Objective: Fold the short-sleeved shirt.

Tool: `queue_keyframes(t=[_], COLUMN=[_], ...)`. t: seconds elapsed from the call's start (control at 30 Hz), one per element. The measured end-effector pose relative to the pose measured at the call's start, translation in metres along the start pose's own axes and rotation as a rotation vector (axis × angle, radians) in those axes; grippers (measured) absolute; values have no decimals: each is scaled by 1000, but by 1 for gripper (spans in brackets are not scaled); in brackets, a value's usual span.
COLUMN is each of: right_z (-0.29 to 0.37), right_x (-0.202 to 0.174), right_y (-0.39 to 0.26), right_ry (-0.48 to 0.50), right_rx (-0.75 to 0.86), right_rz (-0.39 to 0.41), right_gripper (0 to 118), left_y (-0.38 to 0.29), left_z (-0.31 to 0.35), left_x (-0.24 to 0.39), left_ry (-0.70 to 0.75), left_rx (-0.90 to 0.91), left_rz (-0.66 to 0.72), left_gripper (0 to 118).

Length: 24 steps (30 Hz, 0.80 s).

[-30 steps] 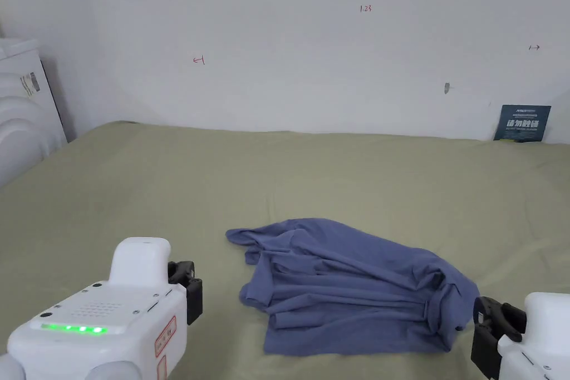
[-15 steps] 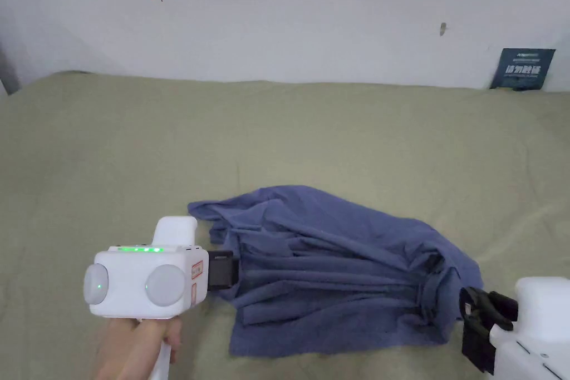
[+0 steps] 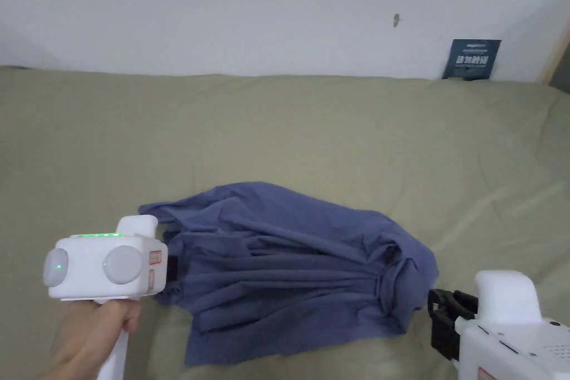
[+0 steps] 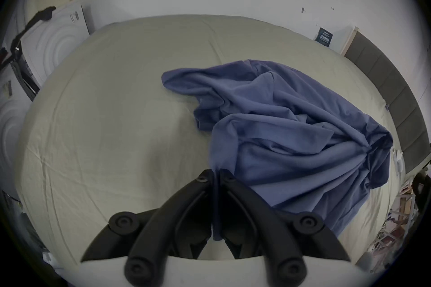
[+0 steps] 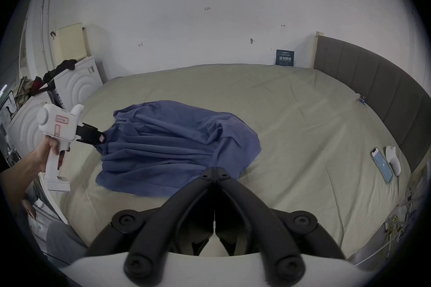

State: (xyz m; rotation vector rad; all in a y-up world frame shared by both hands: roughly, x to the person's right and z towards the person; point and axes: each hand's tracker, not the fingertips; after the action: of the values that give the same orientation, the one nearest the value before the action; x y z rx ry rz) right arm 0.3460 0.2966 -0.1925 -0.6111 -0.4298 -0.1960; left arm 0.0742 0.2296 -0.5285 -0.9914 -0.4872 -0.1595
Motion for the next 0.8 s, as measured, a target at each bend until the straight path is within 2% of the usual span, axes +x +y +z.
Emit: queue_keyframes(t=[0.2, 0.3, 0.4, 0.43, 0.47, 0.53, 0.57, 0.6, 0.67, 0.73, 0.77, 0.8], right_z=[-25, -55, -100, -118, -137, -170, -186, -195, -213, -226, -232, -232], right_x=[22, 41, 64, 71, 76, 83, 85, 87, 84, 83, 84, 80], right_y=[15, 40, 73, 84, 93, 104, 107, 110, 112, 105, 99, 90], right_ry=[-56, -92, -87, -52, -60, -21, -12, -16, 19, -26, -62, -102], right_rx=[-16, -27, -71, -130, -175, -245, -291, -292, -396, -443, -480, -512], right_rz=[23, 25, 13, 8, 1, 5, -1, -4, 15, 50, 69, 93], right_gripper=[1, 1, 2, 8, 38, 109, 118, 118, 118, 118, 116, 104], left_y=[2, 8, 7, 9, 5, 6, 7, 5, 2, 0, -1, -1], left_z=[3, -3, -2, -4, -2, -3, -5, -4, -5, -5, -6, -7], left_x=[-2, -10, -8, -9, -6, -8, -9, -8, -7, -5, -5, -5], left_ry=[-11, -24, -24, -29, -28, -31, -39, -38, -36, -37, -36, -34], left_rx=[7, -6, 1, 0, 6, 5, 3, 6, 9, 8, 5, 3], left_rz=[-32, -18, -32, -36, -42, -43, -43, -47, -46, -46, -51, -53], left_gripper=[1, 1, 1, 1, 1, 1, 1, 1, 1, 1, 1, 1])
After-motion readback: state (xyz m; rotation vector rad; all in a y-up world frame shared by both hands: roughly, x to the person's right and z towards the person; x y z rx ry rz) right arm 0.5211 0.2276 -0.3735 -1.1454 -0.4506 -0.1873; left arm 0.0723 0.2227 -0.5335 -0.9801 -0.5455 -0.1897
